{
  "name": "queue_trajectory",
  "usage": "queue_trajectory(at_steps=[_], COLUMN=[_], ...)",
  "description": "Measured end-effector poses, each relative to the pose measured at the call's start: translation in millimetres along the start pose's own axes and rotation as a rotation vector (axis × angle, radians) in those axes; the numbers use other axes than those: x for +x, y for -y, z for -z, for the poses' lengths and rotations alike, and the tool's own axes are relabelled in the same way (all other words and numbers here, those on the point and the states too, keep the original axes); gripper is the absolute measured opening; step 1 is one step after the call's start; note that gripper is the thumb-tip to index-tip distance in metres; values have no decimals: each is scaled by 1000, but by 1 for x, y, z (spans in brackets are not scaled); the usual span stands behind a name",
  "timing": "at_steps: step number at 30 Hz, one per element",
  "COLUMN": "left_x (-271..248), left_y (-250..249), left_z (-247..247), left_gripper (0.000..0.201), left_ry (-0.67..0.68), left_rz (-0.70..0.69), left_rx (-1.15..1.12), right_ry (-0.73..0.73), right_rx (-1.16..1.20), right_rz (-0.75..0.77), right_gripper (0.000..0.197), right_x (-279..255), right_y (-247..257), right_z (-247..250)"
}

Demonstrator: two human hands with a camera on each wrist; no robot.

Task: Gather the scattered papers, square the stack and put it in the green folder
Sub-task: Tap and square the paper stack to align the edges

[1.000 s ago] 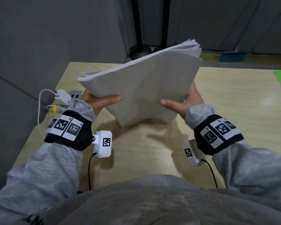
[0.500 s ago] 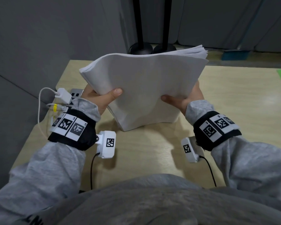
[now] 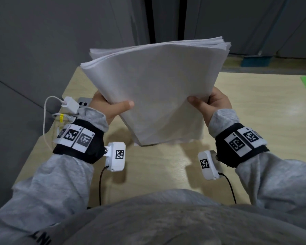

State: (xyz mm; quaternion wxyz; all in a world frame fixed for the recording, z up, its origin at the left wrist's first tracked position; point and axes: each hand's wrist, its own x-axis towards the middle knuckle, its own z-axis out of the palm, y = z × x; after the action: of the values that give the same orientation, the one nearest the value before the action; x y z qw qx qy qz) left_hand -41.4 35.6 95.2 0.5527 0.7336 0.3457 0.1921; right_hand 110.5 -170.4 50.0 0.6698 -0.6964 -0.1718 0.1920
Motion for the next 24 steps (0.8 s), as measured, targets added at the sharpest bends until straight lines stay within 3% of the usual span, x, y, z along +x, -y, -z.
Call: queue_trajectory(at_steps=[2,5,9,16,19,21,24], left_x=[-2,-4,-7,-13,-12,-10,-12], left_y=[3,5,-10,2,-7,-17,-19], left_z=[-4,-9,-12,-21,-20,-19,-19], left_gripper=[61,39,21,36,29,38,40], left_ry=[35,-8,-81,-85,-156,-190,-192], left_rz=[53,93,87,107,36,-33,-9], left_rx=[107,202,129,204,130,127,90], right_ry=[-4,-41,-125,-95,-189,-254,-243], right_rx=[0,-5,19,-163,-124,-101,-138], right_rz=[4,27,104,66,162,229,254], right_gripper=[24,24,31,39,29,30,33], right_x=[-3,-5,-7,-12,-16,-18,-19], right_y=[1,7,15,2,14,20,19], right_z=[-1,-4,-7,-9,-15,-17,-19])
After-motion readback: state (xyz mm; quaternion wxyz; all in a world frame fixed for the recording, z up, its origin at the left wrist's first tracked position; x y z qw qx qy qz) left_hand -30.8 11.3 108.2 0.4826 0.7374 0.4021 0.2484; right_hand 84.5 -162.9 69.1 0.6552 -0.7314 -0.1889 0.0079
